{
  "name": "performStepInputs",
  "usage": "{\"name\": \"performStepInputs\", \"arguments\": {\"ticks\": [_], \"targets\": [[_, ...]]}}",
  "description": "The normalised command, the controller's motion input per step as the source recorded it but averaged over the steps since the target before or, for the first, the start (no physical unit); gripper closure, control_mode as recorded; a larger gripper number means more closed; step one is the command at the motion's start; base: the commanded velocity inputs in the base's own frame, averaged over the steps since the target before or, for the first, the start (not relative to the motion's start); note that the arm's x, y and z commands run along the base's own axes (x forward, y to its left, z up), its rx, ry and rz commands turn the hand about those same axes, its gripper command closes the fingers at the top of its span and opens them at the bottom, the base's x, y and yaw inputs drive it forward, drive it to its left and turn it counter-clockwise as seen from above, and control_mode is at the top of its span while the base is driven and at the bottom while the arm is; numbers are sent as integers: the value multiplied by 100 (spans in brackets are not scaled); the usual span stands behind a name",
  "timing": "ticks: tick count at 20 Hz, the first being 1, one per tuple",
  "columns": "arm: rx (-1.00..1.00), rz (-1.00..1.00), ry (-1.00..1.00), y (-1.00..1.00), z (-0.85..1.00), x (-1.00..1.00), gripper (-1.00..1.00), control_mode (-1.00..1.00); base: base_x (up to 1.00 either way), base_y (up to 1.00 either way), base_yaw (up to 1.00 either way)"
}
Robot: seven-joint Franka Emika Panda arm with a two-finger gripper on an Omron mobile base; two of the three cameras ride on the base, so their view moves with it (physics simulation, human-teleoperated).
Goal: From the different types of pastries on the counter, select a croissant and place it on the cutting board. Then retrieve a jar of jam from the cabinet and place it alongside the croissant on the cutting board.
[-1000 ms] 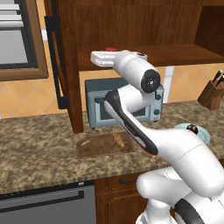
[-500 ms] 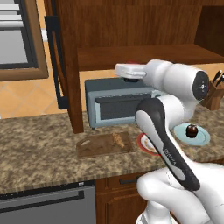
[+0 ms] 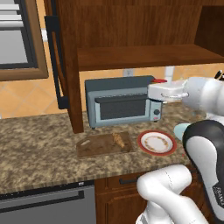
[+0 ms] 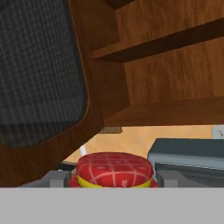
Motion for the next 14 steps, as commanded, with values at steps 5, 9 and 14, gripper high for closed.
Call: {"name": "performStepInputs", "arguments": {"ticks": [5, 9, 14], "targets": [[-8, 12, -13, -17, -61, -74, 100, -100, 0, 0, 0], [-16, 6, -10, -1, -71, -19, 100, -100, 0, 0, 0], [-12, 7, -2, 0, -66, -2, 100, -100, 0, 0, 0]]}}
